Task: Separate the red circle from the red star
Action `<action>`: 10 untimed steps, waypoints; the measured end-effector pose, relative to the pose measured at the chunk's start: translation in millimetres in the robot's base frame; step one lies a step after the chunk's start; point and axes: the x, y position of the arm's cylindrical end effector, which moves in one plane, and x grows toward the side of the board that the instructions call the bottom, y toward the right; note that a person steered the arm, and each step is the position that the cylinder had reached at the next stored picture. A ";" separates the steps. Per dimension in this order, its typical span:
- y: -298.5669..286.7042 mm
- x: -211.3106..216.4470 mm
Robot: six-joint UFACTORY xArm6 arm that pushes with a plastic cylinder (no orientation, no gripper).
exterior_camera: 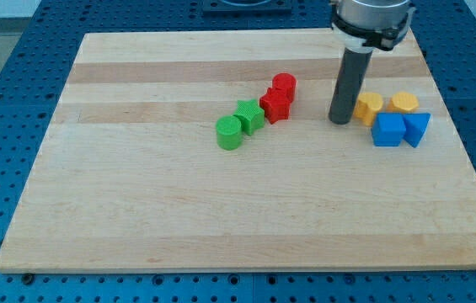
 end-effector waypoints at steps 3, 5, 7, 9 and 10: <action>-20.6 -80.6; -74.3 -96.6; -77.8 -69.9; -77.8 -32.8; -76.3 -14.5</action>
